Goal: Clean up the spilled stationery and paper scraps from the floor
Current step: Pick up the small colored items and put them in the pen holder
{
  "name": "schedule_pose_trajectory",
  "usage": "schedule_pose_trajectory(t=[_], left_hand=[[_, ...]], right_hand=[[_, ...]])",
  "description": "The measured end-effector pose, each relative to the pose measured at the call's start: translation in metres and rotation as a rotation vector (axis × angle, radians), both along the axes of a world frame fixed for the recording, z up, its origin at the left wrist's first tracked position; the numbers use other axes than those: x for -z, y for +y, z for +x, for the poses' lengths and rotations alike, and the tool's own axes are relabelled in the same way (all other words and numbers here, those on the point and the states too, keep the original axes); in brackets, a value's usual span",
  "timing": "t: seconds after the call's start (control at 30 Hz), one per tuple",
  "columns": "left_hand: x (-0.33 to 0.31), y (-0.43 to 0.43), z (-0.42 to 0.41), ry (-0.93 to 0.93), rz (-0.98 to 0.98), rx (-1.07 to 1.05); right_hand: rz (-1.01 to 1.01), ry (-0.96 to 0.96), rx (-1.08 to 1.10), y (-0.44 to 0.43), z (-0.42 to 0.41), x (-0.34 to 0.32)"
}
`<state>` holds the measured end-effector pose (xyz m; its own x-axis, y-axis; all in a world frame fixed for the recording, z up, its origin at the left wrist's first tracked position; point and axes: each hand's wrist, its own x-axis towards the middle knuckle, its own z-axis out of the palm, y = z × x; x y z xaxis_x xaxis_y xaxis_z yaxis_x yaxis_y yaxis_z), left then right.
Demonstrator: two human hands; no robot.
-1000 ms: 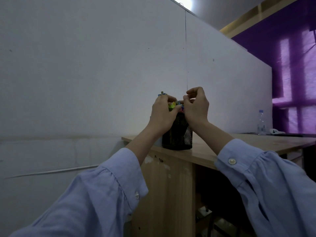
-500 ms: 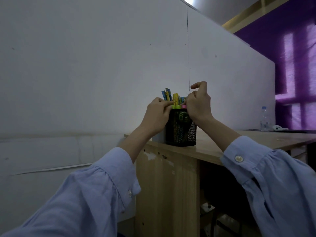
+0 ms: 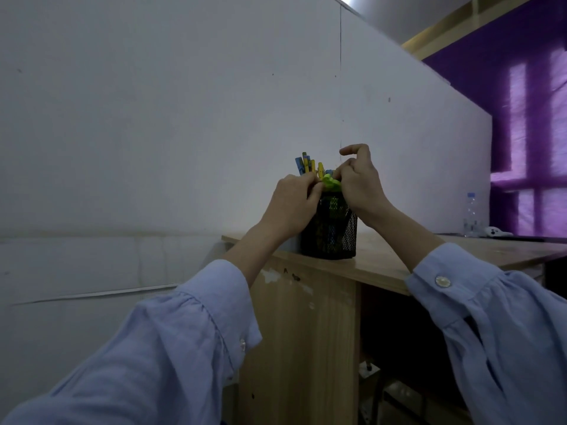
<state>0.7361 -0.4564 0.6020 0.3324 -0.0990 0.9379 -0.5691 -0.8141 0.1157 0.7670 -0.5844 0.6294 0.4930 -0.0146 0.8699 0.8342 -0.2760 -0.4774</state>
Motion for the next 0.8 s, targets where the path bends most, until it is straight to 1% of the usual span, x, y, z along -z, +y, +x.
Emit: schedule_pose_trajectory(t=[0.1, 0.2, 0.33, 0.4, 0.47, 0.53, 0.6, 0.67, 0.73, 0.8], left_hand=[[0.002, 0.002, -0.002, 0.018, -0.009, 0.028], [0.003, 0.003, -0.005, 0.042, 0.022, 0.048], [0.001, 0.002, -0.004, 0.078, 0.094, -0.015], [-0.004, 0.0, -0.004, 0.08, 0.056, -0.032], [-0.01, -0.003, -0.003, 0.079, -0.001, -0.061], [-0.014, -0.004, -0.002, 0.08, -0.084, -0.049], [-0.015, -0.003, -0.004, 0.052, -0.122, -0.013], [-0.016, -0.002, -0.007, -0.005, -0.06, 0.011], [-0.013, -0.001, -0.009, -0.046, 0.052, -0.013], [-0.009, -0.002, -0.012, -0.057, 0.087, -0.022]], right_hand=[[-0.045, -0.025, 0.061, 0.0, -0.006, 0.0], [-0.103, -0.055, 0.119, -0.006, -0.011, 0.0], [-0.177, -0.051, 0.127, -0.017, -0.014, 0.003], [-0.206, -0.045, 0.137, -0.018, -0.015, 0.003], [-0.255, -0.046, 0.2, -0.017, -0.014, 0.003], [-0.311, -0.063, 0.277, -0.017, -0.011, 0.003], [-0.343, -0.074, 0.295, -0.016, -0.01, 0.003], [-0.378, -0.071, 0.341, -0.016, -0.011, 0.003], [-0.408, -0.063, 0.415, -0.016, -0.01, 0.002], [-0.368, -0.066, 0.377, -0.017, -0.009, 0.002]])
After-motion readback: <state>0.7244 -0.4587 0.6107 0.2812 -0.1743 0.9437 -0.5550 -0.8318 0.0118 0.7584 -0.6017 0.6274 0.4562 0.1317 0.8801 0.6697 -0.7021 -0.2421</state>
